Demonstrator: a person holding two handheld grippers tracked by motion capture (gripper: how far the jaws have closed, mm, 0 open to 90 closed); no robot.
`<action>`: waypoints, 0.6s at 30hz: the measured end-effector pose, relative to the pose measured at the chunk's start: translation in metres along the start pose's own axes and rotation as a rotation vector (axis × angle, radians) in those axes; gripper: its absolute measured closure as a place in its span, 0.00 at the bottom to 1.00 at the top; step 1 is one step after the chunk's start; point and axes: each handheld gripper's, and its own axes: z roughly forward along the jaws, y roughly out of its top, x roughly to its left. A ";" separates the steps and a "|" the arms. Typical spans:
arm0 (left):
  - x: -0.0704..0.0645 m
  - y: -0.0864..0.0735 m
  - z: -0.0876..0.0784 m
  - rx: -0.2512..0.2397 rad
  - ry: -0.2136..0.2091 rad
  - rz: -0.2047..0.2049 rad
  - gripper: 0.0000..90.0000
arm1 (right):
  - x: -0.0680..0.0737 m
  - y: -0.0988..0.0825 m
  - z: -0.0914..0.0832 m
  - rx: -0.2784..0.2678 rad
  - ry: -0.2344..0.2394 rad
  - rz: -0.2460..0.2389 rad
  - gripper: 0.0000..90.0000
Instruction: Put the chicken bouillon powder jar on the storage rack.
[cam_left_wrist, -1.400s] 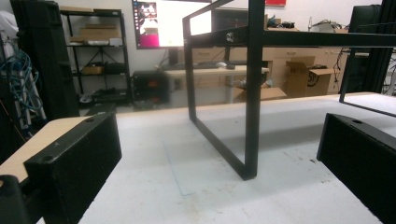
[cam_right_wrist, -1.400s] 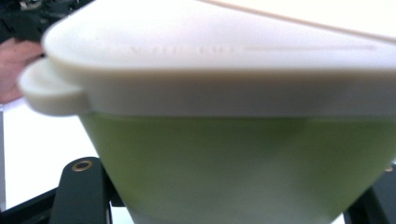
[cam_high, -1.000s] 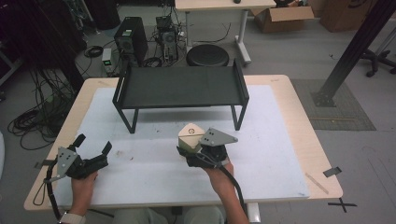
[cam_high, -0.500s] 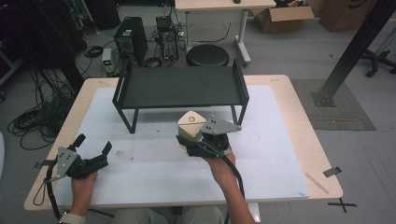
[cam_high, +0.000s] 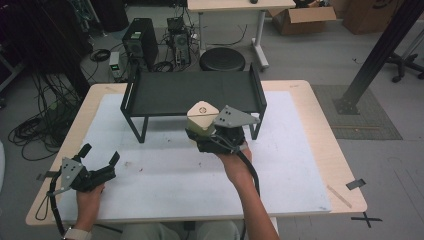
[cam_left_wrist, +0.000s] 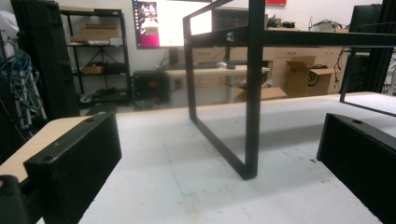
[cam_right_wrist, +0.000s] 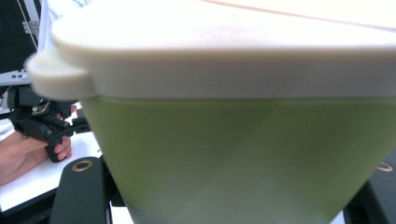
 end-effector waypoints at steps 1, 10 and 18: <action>0.000 0.000 0.000 0.000 0.000 0.000 0.00 | -0.001 0.002 0.000 -0.002 -0.001 0.000 0.32; 0.000 0.000 0.000 0.001 -0.001 -0.002 0.00 | -0.007 0.019 0.006 -0.015 -0.004 -0.008 0.32; 0.000 0.000 0.000 0.002 -0.001 -0.001 0.00 | -0.011 0.036 0.013 -0.035 0.001 -0.014 0.32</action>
